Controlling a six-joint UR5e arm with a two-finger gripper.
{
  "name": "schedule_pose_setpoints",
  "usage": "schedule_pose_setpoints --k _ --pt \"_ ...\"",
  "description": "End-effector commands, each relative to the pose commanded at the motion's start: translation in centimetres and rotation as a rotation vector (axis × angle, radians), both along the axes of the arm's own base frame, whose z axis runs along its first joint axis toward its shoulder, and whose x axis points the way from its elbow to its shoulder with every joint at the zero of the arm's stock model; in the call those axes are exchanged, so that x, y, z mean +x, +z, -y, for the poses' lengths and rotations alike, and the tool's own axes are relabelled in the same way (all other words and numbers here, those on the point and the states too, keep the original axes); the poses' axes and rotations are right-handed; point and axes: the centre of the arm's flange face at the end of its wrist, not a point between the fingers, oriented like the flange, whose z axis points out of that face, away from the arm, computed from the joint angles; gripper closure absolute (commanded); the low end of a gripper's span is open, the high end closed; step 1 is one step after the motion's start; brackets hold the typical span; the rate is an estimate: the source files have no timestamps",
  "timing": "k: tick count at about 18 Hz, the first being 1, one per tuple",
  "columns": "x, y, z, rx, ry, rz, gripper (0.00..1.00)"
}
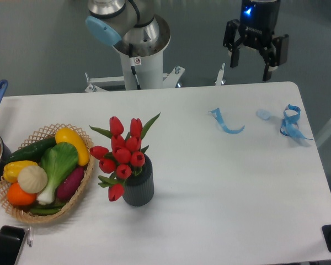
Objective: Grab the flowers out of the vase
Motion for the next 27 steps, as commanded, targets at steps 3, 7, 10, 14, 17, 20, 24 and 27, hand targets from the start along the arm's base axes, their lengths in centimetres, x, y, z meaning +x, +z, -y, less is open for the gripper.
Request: schedule_pose_setpoints --k 3,7,10,14,17,20,24,27 --pt "-0.1 0.1 0.0 0.000 -0.002 -0.010 0.00" --pt "0.0 0.1 -0.1 0.000 0.001 -0.024 0.00" --pt "1.0 -1.0 0.2 -0.001 0.008 0.000 0.00" --pt "1.4 -1.3 0.0 0.021 0.087 0.044 0.00" --pt "1.9 -2.4 -1.3 0.054 0.137 0.111 0.00" --pt "2.3 -3.9 -2.1 0.095 0.158 0.176 0.00" --pt "3.4 -6.1 -3.0 0.196 0.155 0.282 0.00" --pt "4.4 -7.4 -3.9 0.249 0.137 0.342 0.00"
